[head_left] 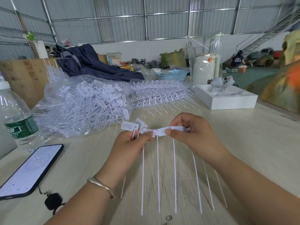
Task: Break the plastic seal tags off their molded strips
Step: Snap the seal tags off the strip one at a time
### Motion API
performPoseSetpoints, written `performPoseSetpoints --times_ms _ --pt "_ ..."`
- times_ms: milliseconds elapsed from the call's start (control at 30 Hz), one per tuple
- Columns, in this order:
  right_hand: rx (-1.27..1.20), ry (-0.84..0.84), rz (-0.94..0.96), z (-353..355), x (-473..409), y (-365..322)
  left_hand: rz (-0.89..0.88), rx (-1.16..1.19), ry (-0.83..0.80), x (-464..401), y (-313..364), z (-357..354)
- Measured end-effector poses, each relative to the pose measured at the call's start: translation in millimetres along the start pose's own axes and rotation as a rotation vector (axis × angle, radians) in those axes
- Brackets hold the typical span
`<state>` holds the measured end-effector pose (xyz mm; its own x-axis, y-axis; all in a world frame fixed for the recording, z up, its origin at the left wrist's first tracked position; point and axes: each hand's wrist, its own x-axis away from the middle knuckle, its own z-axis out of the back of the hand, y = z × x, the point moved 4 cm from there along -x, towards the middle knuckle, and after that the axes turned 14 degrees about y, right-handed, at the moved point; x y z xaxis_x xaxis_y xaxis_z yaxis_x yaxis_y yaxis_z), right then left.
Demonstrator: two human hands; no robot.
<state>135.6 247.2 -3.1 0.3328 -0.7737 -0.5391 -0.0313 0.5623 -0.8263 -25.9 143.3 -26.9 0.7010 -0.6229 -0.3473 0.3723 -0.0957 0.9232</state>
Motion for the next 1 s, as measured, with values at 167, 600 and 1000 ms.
performPoseSetpoints --times_ms 167,600,1000 --pt "-0.094 -0.062 -0.052 -0.2 -1.3 3.2 0.335 0.423 -0.252 2.4 -0.7 -6.7" --pt "-0.204 -0.122 -0.058 -10.7 4.2 6.2 0.360 0.412 -0.242 6.7 0.1 -8.1" --pt "-0.019 -0.314 -0.115 -11.6 5.6 11.9 0.212 0.163 -0.298 -3.2 -4.4 2.7"
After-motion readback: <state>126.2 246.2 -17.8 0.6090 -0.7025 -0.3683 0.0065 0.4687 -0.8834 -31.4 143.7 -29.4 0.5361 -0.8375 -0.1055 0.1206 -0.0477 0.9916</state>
